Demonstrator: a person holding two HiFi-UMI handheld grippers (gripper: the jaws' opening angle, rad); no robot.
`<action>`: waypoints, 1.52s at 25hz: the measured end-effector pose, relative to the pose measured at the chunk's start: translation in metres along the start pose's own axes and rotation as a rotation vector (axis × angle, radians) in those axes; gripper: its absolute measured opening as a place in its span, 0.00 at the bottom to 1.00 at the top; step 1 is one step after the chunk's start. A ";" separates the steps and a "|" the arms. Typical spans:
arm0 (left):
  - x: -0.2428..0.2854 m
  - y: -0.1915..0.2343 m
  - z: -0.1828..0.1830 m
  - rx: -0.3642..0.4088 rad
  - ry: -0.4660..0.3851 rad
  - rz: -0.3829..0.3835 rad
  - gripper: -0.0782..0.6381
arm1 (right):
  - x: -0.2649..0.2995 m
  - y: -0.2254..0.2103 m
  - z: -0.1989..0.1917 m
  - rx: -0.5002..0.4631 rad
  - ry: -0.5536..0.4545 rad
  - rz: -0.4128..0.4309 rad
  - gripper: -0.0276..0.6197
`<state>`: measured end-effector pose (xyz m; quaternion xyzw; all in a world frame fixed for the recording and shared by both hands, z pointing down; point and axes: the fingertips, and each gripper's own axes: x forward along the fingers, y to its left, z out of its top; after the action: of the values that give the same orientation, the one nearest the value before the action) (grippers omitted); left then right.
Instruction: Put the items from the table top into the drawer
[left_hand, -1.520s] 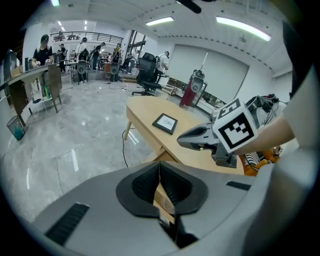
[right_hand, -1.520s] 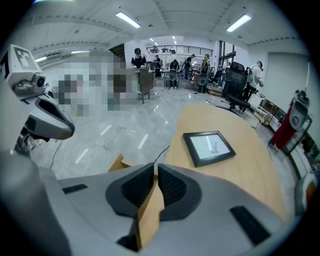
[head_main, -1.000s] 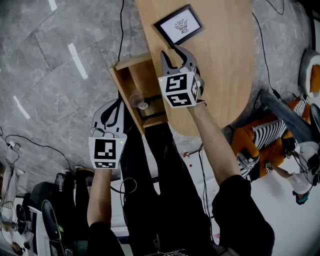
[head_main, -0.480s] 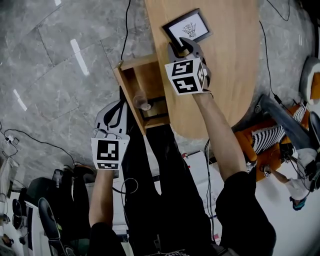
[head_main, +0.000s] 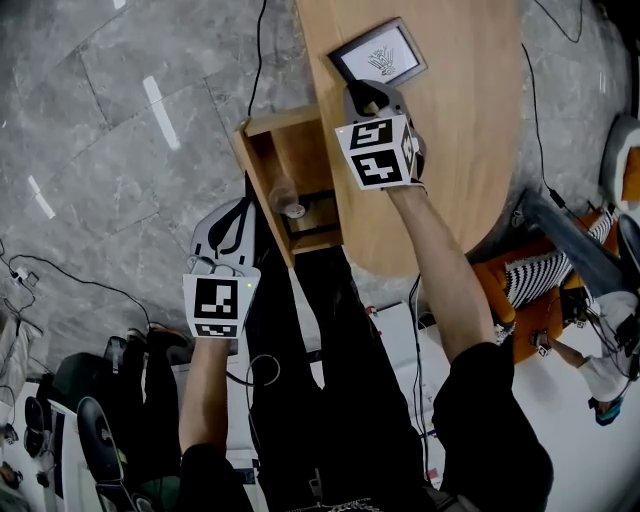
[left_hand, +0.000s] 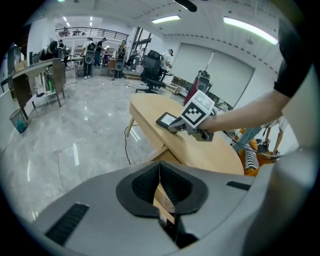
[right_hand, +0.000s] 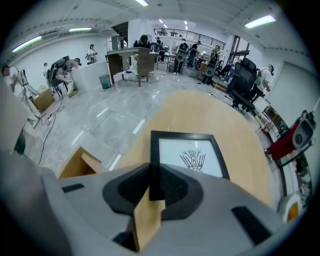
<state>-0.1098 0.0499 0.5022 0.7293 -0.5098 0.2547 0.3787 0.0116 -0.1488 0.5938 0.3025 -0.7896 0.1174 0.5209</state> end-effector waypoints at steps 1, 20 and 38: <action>-0.001 0.000 -0.001 0.001 0.000 0.001 0.13 | -0.003 0.002 0.001 0.010 -0.011 0.005 0.15; -0.027 0.030 -0.020 0.000 -0.019 0.060 0.13 | -0.068 0.098 0.006 0.141 -0.133 0.143 0.15; -0.057 0.051 -0.051 -0.007 -0.013 0.084 0.13 | -0.089 0.220 -0.002 0.414 -0.110 0.362 0.15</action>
<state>-0.1769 0.1129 0.5031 0.7074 -0.5435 0.2639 0.3668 -0.0946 0.0575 0.5439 0.2624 -0.8170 0.3508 0.3748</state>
